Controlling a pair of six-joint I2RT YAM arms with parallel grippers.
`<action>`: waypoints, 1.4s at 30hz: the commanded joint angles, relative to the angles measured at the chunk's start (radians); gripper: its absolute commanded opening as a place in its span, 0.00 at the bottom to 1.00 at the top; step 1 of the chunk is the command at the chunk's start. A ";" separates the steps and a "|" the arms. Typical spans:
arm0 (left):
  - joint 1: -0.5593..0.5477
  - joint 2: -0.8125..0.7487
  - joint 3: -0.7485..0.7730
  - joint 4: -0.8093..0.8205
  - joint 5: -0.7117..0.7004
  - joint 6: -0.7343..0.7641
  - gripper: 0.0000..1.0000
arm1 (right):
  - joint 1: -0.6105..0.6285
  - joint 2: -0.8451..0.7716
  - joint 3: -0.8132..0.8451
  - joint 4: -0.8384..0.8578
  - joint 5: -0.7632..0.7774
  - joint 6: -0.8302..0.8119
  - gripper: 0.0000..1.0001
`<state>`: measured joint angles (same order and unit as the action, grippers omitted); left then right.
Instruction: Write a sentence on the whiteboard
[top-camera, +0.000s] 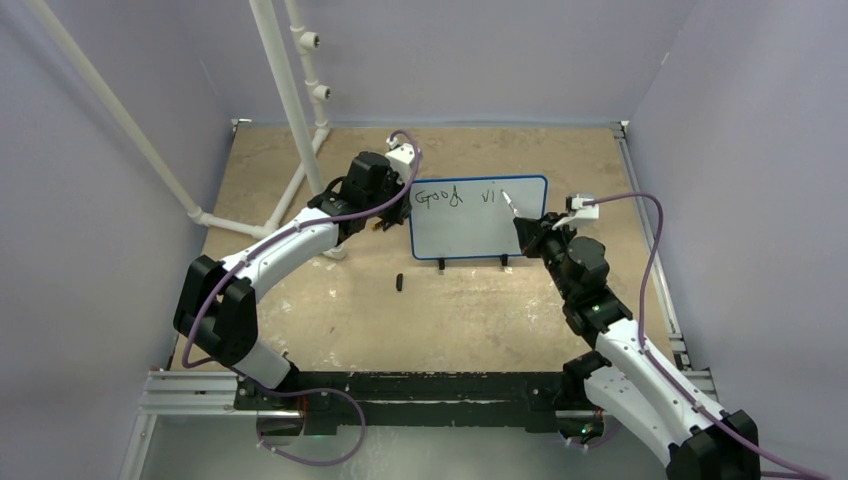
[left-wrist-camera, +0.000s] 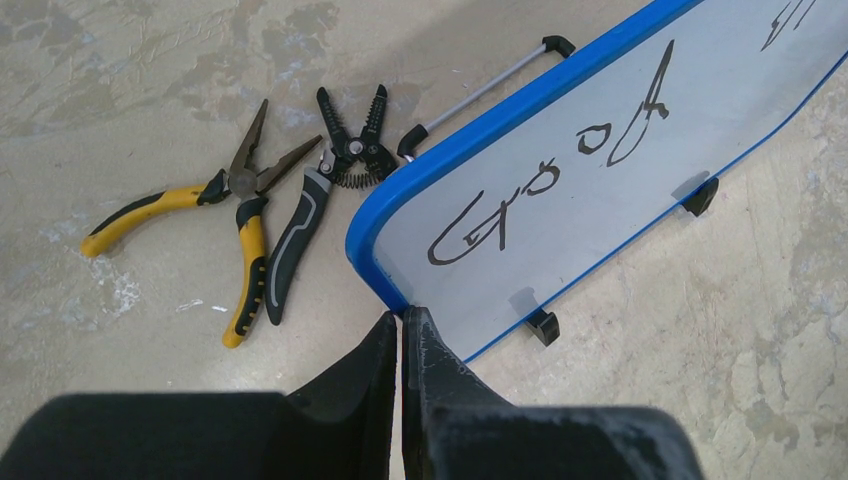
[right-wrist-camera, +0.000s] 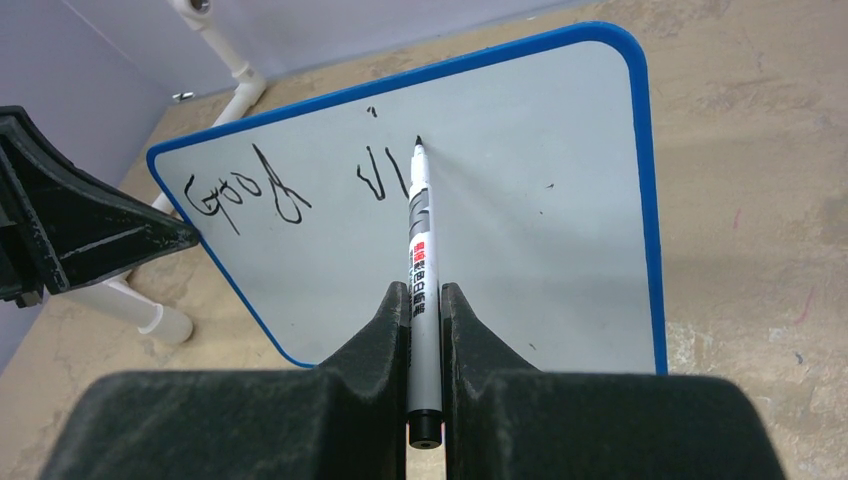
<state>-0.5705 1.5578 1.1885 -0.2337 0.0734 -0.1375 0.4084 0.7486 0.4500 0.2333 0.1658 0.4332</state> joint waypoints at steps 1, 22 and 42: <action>0.001 0.011 -0.016 0.011 0.022 0.011 0.03 | 0.000 0.007 0.009 0.019 0.023 -0.011 0.00; 0.001 -0.003 -0.024 0.022 0.048 -0.001 0.03 | 0.001 -0.056 -0.011 -0.134 0.052 0.067 0.00; 0.003 0.017 -0.034 0.044 0.095 -0.022 0.23 | 0.001 -0.101 -0.011 -0.129 0.003 0.063 0.00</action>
<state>-0.5697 1.5600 1.1629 -0.2253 0.1368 -0.1463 0.4084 0.6884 0.4381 0.0895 0.1852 0.5053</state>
